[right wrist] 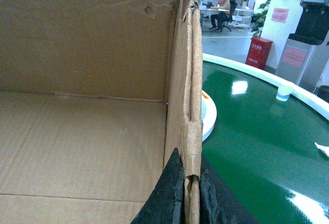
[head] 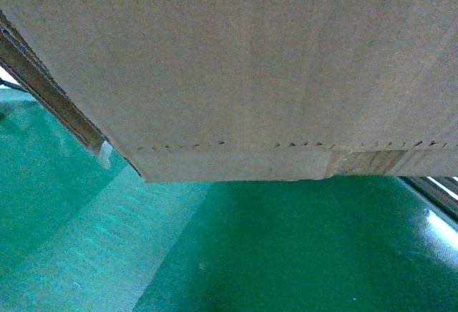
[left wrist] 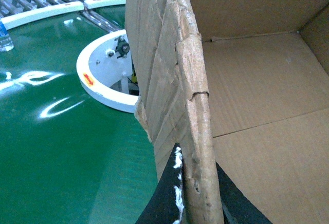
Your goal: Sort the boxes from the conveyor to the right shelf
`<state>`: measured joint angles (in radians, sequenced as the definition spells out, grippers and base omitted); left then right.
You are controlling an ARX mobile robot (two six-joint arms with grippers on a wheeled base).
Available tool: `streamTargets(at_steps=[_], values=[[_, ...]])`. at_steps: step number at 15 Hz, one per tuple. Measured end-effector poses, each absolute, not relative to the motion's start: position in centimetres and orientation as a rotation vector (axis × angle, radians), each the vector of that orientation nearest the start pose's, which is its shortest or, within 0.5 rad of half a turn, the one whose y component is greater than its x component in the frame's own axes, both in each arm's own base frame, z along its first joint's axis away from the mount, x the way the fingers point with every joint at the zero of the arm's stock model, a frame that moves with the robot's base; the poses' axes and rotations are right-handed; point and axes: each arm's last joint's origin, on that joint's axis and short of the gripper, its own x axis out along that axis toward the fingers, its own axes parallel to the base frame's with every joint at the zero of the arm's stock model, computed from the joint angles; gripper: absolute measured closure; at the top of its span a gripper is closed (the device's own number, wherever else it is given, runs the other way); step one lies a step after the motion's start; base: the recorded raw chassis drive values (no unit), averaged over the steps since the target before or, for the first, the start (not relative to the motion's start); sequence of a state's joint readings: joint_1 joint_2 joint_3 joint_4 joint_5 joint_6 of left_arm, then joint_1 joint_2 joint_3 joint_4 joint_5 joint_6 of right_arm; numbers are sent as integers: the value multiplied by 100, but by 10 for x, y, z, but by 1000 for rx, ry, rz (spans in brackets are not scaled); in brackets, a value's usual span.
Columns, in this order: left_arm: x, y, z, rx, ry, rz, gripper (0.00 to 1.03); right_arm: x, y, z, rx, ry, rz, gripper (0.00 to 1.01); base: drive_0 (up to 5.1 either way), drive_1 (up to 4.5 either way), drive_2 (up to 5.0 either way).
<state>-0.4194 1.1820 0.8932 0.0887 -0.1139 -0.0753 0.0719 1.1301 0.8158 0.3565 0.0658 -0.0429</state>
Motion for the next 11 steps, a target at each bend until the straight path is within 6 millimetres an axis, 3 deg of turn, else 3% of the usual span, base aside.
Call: streamTargets(at_steps=[1, 11], values=[[245, -106, 317, -23, 196, -297, 99, 255, 16, 328, -40, -50, 4, 98, 4, -84, 92], [245, -106, 316, -22, 203, -299, 99, 254, 16, 328, -40, -47, 4, 98, -3, -412, 406]])
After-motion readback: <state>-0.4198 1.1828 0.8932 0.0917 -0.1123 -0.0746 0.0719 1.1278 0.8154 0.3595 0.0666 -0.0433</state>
